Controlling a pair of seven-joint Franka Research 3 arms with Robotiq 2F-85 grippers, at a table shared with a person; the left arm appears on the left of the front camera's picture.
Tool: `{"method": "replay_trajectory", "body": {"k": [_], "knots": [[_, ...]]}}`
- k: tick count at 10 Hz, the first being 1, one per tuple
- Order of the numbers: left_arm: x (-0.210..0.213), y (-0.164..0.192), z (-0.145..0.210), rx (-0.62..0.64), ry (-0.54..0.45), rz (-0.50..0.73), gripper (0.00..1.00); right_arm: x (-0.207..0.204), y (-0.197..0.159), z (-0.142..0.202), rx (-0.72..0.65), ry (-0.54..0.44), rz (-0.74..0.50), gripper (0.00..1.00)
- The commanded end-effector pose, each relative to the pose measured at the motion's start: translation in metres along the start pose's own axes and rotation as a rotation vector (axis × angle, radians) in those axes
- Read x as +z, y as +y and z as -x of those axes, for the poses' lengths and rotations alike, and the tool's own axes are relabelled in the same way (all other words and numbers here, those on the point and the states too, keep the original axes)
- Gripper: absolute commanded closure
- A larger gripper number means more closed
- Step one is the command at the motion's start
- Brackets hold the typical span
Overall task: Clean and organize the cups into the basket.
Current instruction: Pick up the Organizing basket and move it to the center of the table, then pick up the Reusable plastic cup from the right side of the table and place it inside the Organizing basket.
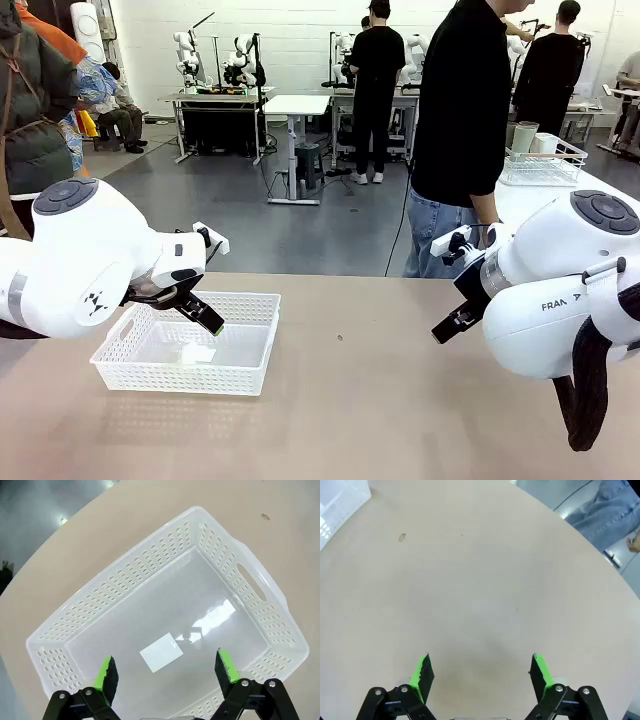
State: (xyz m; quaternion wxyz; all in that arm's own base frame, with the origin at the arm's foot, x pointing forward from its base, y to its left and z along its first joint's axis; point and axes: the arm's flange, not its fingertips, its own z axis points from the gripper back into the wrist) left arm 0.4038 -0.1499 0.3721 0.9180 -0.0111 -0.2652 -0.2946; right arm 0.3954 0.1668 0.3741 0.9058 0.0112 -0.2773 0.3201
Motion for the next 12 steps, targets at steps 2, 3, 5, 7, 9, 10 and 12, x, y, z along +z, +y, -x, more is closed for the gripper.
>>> {"method": "replay_trajectory", "body": {"k": [2,3,5,7,9,10,12], "knots": [[0.0000,-0.0001,0.0000,0.000,0.000,0.000,0.00,0.0000,0.0000,0.0000,0.000,0.000,0.000,0.00],[0.0000,-0.0001,0.0000,0.000,0.000,0.000,0.00,0.0000,0.0000,0.0000,0.000,0.000,0.000,0.00],[0.0000,-0.0001,0.0000,0.000,0.000,0.000,0.00,0.0000,0.0000,0.0000,0.000,0.000,0.000,0.00],[0.0000,-0.0001,0.0000,0.000,0.000,0.000,0.00,0.0000,0.0000,0.0000,0.000,0.000,0.000,0.00],[0.0000,-0.0001,0.0000,0.000,0.000,0.000,0.00,0.0000,0.0000,0.0000,0.000,0.000,0.000,0.00],[0.0000,-0.0001,0.0000,0.000,0.000,0.000,0.00,0.0000,0.0000,0.0000,0.000,0.000,0.000,0.00],[0.0000,-0.0001,0.0000,0.000,0.000,0.000,0.00,0.0000,0.0000,0.0000,0.000,0.000,0.000,0.00]]}}
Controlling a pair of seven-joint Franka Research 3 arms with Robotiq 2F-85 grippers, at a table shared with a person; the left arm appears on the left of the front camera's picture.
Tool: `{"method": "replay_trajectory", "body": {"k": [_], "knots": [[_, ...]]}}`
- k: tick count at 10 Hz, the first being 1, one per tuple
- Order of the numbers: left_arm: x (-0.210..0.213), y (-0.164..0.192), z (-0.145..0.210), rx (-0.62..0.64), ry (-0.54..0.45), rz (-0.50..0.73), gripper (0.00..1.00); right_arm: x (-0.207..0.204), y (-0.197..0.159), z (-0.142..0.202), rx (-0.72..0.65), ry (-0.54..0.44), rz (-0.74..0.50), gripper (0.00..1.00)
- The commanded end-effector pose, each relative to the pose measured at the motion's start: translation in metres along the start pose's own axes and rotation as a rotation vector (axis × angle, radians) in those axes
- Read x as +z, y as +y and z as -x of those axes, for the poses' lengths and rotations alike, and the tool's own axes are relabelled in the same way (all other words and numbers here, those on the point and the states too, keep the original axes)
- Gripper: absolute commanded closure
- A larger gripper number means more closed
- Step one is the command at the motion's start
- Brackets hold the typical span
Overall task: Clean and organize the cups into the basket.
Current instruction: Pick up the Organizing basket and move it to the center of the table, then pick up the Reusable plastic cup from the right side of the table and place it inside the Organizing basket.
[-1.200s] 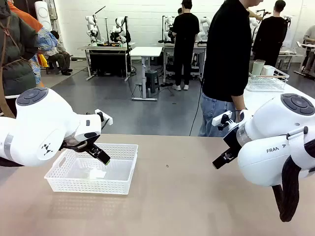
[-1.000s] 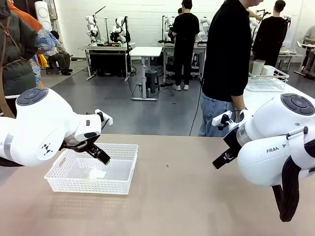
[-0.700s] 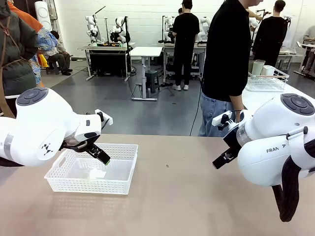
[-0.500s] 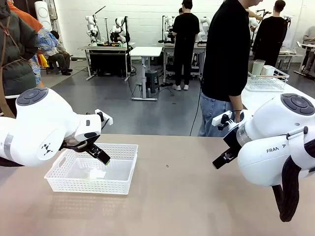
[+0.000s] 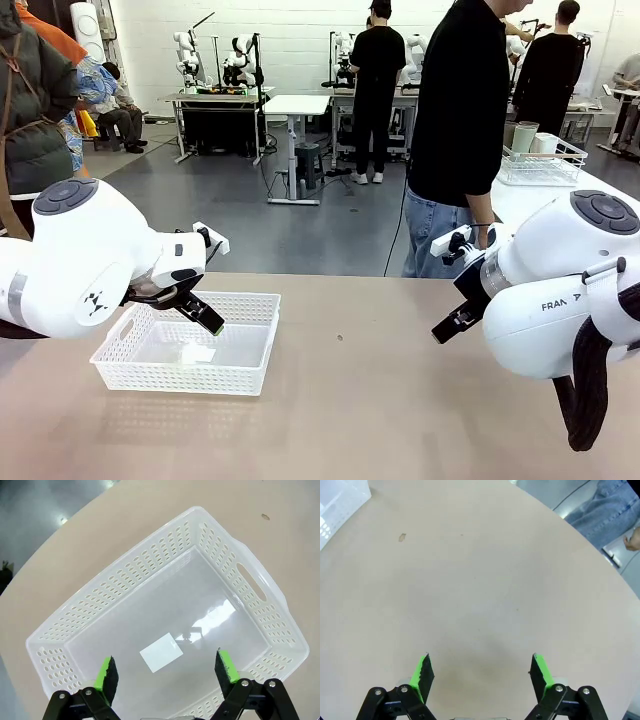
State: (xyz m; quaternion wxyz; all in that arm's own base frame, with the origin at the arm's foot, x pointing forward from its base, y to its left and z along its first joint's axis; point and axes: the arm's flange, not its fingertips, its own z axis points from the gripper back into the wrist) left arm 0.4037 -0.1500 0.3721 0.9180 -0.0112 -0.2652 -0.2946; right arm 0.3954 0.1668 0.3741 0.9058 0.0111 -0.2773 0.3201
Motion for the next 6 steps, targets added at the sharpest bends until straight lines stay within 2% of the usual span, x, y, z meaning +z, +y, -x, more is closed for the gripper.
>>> {"method": "replay_trajectory", "body": {"k": [1,4,5,6], "knots": [[0.000,0.000,0.000,0.000,0.000,0.000,0.00,0.000,0.000,0.000,0.000,0.000,0.000,0.00],[0.000,0.000,0.000,0.000,0.000,0.000,0.00,0.000,0.000,0.000,0.000,0.000,0.000,0.00],[0.029,-0.004,0.020,-0.044,0.019,0.054,0.00,0.023,0.012,0.025,0.059,0.011,0.031,0.00],[0.062,-0.003,0.043,-0.081,0.051,0.090,0.00,0.050,0.024,0.055,0.076,0.036,-0.001,0.00]]}}
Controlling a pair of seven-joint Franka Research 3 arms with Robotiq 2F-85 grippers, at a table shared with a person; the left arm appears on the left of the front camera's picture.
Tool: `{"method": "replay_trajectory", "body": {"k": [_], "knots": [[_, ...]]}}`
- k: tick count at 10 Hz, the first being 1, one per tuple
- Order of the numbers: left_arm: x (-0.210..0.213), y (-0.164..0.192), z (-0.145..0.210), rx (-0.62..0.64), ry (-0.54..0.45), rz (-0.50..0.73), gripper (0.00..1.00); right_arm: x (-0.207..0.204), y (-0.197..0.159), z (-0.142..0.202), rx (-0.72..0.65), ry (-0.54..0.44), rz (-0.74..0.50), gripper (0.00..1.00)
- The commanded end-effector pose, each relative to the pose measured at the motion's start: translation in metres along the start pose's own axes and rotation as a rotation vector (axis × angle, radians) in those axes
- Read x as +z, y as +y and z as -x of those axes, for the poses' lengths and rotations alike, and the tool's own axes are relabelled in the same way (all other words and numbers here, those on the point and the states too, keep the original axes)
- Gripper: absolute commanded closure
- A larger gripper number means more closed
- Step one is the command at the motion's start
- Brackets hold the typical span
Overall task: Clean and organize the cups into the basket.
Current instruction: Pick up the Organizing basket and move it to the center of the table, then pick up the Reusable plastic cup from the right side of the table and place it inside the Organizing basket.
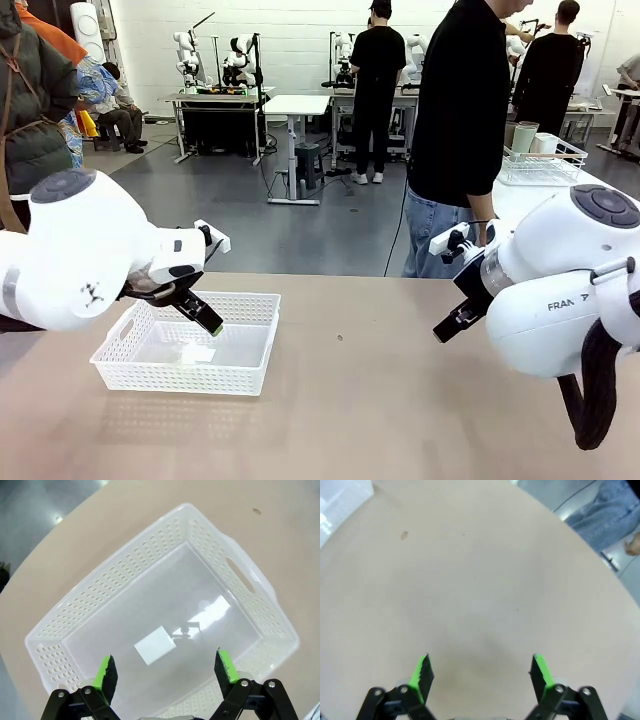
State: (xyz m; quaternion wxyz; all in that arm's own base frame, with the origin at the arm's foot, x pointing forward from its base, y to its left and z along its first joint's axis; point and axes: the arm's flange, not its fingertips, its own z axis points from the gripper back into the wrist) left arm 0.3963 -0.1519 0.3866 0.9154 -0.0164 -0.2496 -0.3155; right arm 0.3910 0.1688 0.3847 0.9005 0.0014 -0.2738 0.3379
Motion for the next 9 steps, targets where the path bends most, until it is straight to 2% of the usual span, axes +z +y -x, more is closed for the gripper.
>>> {"method": "replay_trajectory", "body": {"k": [1,2,4,5,6,7,8,9], "knots": [[0.078,-0.005,0.078,-0.107,0.030,0.064,0.00,0.062,0.038,0.095,0.072,0.049,0.065,0.00],[0.109,-0.012,0.118,-0.168,0.040,0.005,0.00,0.084,0.051,0.139,0.082,0.109,0.114,0.00],[0.137,-0.020,0.166,-0.230,0.131,-0.109,0.00,0.107,0.080,0.195,0.109,0.257,0.175,0.00],[0.135,-0.026,0.183,-0.268,0.170,-0.102,0.00,0.111,0.091,0.216,0.164,0.323,0.191,0.00],[0.125,-0.022,0.193,-0.298,0.278,-0.143,0.00,0.113,0.096,0.228,0.189,0.395,0.209,0.00],[0.120,-0.018,0.193,-0.265,0.298,-0.161,0.00,0.115,0.096,0.222,0.185,0.377,0.218,0.00],[0.110,-0.016,0.181,-0.184,0.172,-0.358,0.00,0.103,0.028,0.021,0.151,0.354,0.192,0.00],[0.184,0.031,0.060,-0.246,0.280,-0.122,0.00,0.103,0.028,0.021,0.151,0.354,0.192,0.00]]}}
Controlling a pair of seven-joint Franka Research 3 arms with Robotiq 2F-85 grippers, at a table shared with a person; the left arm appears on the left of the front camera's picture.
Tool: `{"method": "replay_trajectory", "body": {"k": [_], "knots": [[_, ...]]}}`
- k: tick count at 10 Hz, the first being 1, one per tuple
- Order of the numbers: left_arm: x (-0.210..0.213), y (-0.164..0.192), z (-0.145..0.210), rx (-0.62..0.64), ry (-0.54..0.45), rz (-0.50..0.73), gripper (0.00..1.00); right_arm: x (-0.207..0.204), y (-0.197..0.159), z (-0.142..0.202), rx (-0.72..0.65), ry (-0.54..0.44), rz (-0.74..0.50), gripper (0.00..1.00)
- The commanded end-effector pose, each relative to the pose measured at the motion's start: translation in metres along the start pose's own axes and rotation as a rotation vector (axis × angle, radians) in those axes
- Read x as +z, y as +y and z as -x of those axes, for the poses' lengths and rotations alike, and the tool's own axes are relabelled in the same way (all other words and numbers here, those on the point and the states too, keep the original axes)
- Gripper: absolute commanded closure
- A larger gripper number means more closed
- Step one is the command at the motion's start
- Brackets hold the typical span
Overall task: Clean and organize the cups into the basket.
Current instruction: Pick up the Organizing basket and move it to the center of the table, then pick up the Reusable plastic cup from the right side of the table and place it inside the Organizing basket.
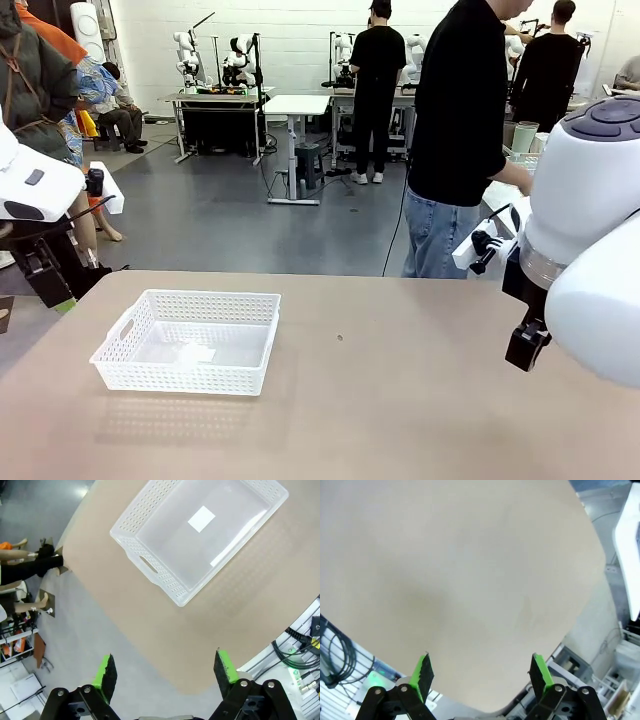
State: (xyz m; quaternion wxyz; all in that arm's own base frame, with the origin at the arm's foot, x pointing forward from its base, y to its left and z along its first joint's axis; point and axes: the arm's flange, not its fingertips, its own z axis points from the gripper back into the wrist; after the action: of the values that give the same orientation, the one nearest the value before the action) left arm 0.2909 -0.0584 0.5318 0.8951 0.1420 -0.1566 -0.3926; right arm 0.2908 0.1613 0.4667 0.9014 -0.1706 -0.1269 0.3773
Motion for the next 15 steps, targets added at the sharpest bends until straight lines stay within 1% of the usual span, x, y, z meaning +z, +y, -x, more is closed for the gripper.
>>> {"method": "replay_trajectory", "body": {"k": [1,2,3,4,5,6,7,8,9,10,11,12,13,14,15], "knots": [[-0.008,-0.003,0.001,-0.025,0.005,0.069,0.00,-0.017,-0.010,-0.010,-0.017,-0.029,0.000,0.00],[-0.008,-0.003,0.001,-0.025,0.005,0.069,0.00,-0.017,-0.010,-0.010,-0.017,-0.029,0.000,0.00],[-0.003,-0.001,0.000,-0.005,0.003,0.015,0.00,-0.005,-0.005,-0.003,-0.007,-0.012,-0.010,0.00],[-0.004,0.029,0.005,0.075,-0.151,0.368,0.00,-0.012,-0.038,0.018,-0.027,-0.228,-0.342,0.00],[-0.008,0.058,0.021,0.149,-0.241,0.659,0.00,-0.030,-0.076,0.053,-0.117,-0.414,-0.611,0.00],[-0.013,0.086,0.041,0.208,-0.328,0.894,0.00,-0.060,-0.105,0.087,-0.201,-0.547,-0.867,0.00],[-0.021,0.111,0.067,0.266,-0.426,1.150,0.00,-0.093,-0.136,0.129,-0.273,-0.681,-1.104,0.00],[-0.029,0.133,0.091,0.340,-0.488,1.296,0.00,-0.123,-0.155,0.158,-0.300,-0.808,-1.308,0.00],[-0.038,0.152,0.114,0.405,-0.521,1.374,0.00,-0.150,-0.166,0.183,-0.310,-0.882,-1.447,0.00],[-0.045,0.167,0.139,0.502,-0.550,1.381,0.00,-0.168,-0.173,0.202,-0.316,-0.950,-1.531,0.00],[-0.053,0.180,0.165,0.618,-0.621,1.385,0.00,-0.179,-0.180,0.222,-0.340,-1.025,-1.559,0.00],[-0.057,0.191,0.186,0.719,-0.665,1.356,0.00,-0.177,-0.182,0.232,-0.337,-1.112,-1.545,0.00],[-0.064,0.199,0.204,0.811,-0.701,1.324,0.00,-0.169,-0.186,0.246,-0.294,-1.246,-1.513,0.00],[-0.072,0.206,0.219,0.867,-0.731,1.336,0.00,-0.157,-0.188,0.262,-0.195,-1.385,-1.527,0.00],[-0.081,0.212,0.232,0.912,-0.746,1.347,0.00,-0.146,-0.189,0.277,-0.125,-1.455,-1.536,0.00]]}}
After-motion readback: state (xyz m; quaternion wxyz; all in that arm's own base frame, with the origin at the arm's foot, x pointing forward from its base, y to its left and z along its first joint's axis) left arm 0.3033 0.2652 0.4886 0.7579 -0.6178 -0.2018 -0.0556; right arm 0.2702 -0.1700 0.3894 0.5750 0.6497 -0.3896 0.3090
